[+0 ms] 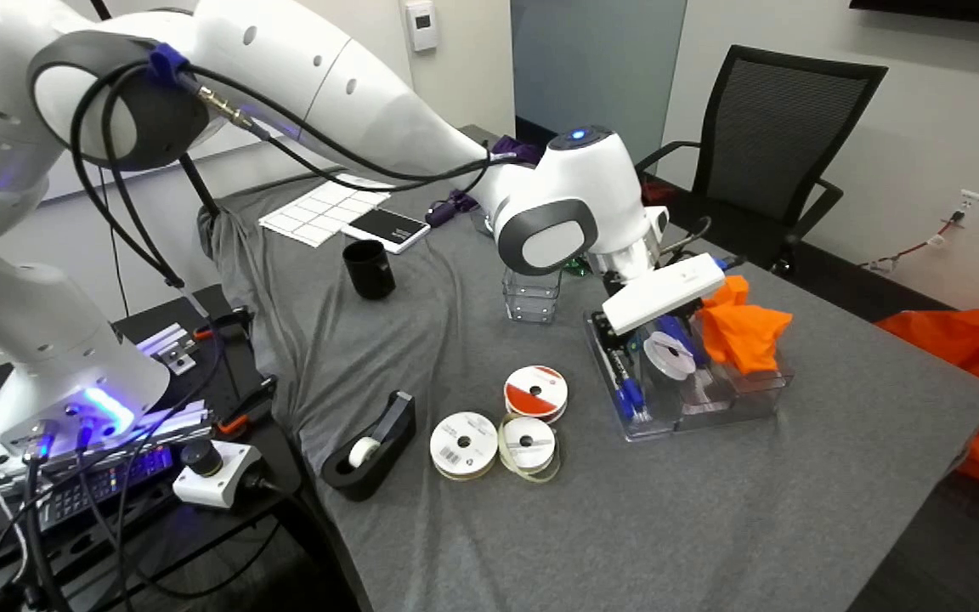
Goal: Put the circular object inside the transparent box
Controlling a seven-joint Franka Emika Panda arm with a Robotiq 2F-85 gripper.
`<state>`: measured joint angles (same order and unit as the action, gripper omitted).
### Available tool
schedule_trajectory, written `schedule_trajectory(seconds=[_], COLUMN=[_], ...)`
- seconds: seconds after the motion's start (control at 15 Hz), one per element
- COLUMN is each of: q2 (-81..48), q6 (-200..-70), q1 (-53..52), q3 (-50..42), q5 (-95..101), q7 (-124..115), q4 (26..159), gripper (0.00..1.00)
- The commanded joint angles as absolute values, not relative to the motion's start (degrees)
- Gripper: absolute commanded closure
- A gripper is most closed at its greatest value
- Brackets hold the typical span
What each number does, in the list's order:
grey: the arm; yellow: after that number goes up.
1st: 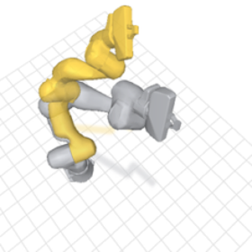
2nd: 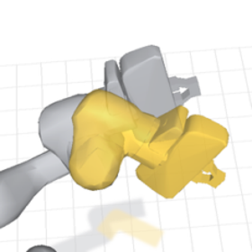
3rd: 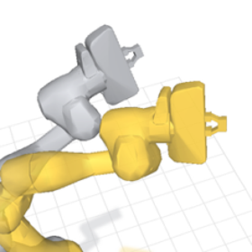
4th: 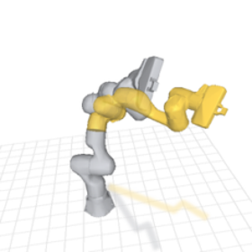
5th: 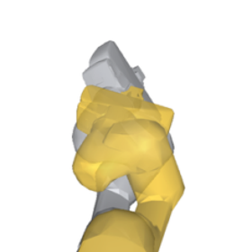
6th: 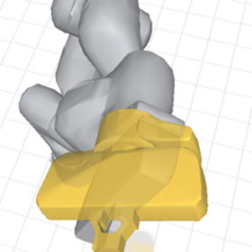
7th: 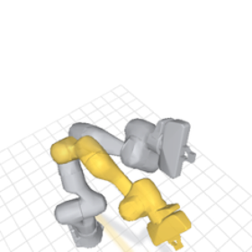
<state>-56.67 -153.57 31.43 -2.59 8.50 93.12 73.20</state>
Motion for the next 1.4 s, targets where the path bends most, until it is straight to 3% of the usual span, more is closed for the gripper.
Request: schedule_trajectory(seconds=[0.0,0.27,0.33,0.4,0.53,1.07,1.2,1.33], q2=[-59.14,-60.87,-61.29,-61.69,-62.32,-62.62,-60.91,-58.82], q6=[-153.54,-153.35,-153.36,-153.32,-153.21,-153.48,-153.10,-152.64], q1=[33.23,33.28,33.35,33.37,33.33,34.00,34.37,34.92], q3=[-0.26,-0.38,-0.37,-0.40,-0.43,0.19,0.77,1.79], q5=[7.52,7.54,7.55,7.58,7.40,7.88,7.63,7.49], q7=[97.98,99.11,99.38,99.60,99.41,99.27,99.44,99.70], q4=[69.55,67.31,66.75,66.26,65.43,64.79,65.82,67.84], gripper=[0.00,0.00,0.06,0.28,0.33,0.89,0.97,0.94])
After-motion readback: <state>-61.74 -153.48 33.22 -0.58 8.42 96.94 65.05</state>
